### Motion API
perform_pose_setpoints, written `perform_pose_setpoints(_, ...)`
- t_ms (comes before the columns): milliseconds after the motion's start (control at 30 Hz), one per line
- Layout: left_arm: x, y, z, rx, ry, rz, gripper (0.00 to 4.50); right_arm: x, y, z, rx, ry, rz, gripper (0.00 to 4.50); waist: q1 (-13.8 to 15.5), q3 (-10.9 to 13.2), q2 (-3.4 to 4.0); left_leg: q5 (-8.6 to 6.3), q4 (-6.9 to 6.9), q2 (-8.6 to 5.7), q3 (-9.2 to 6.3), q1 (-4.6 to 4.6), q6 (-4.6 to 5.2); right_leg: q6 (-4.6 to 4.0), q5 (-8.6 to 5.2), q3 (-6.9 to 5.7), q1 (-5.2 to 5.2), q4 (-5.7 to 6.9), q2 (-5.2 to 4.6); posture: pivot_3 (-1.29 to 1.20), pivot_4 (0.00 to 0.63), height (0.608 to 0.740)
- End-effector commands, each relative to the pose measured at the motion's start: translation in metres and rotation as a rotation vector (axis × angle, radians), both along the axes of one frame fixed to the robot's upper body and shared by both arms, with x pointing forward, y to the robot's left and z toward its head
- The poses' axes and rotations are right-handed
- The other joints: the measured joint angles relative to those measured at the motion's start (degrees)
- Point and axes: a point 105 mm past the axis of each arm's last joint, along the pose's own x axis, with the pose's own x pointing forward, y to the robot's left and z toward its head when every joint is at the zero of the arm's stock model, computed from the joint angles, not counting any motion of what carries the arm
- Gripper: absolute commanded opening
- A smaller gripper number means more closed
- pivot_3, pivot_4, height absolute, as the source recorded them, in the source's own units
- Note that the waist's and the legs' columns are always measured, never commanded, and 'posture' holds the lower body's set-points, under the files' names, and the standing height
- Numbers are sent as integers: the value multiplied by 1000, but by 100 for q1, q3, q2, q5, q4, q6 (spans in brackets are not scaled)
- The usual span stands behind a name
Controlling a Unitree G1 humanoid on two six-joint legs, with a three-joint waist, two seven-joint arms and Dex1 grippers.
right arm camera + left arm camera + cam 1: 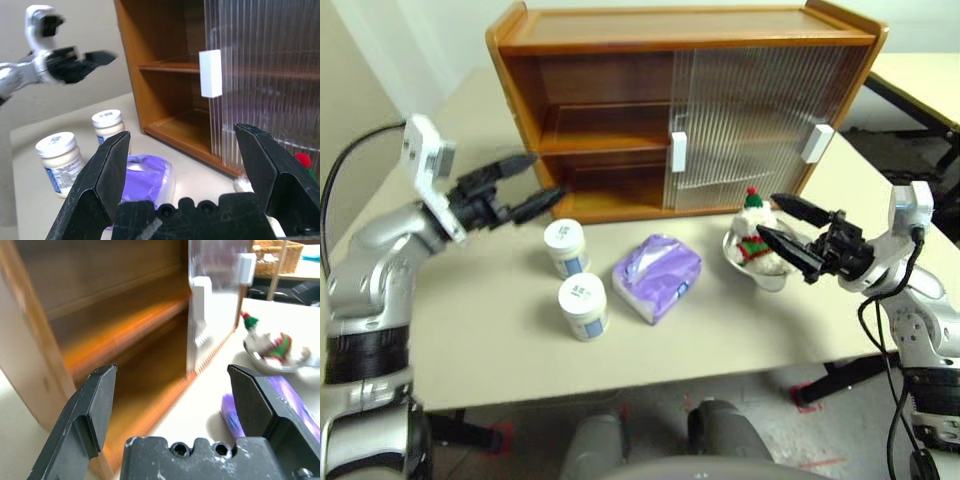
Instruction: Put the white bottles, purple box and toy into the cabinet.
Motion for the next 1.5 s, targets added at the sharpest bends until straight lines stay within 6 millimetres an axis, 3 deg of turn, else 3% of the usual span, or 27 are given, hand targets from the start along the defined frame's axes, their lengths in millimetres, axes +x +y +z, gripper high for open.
perform_pose_setpoints(33,-10,4,-8,2,-17,-15,4491,3,1,1,-9,-13,9,4500,56,1,-2,-1,0,1,0,0,-1,-1,0,-1,0,0,0,68,0,740)
perform_pose_setpoints(400,-32,12,-66,23,98,8,4491,3,4,-2,-13,1,35,4500,188,3,0,-16,0,6,3,3,-29,-6,-4,-4,-1,-1,-8,77,0,740)
perform_pose_setpoints(900,-13,-11,-119,64,188,19,4491,3,4,-1,-21,-4,35,4500,258,6,7,-16,0,5,11,5,-28,-4,-9,-3,0,-2,-4,56,0,740)
perform_pose_setpoints(1067,-10,-20,-133,149,187,-14,4491,2,6,-1,-19,-6,36,4500,253,6,7,-16,0,7,10,2,-28,-4,-9,-2,-4,-2,-2,49,0,740)
perform_pose_setpoints(1367,-2,-14,-149,187,224,36,4491,0,8,-2,-15,-1,38,4500,252,6,7,-17,0,8,10,1,-28,-4,-9,-3,-5,-3,-3,41,0,740)
perform_pose_setpoints(1500,5,-20,-148,159,214,57,3165,0,8,0,4,-1,31,4500,253,6,6,-17,0,8,10,1,-29,-3,-8,-4,-5,-2,-5,43,0,740)
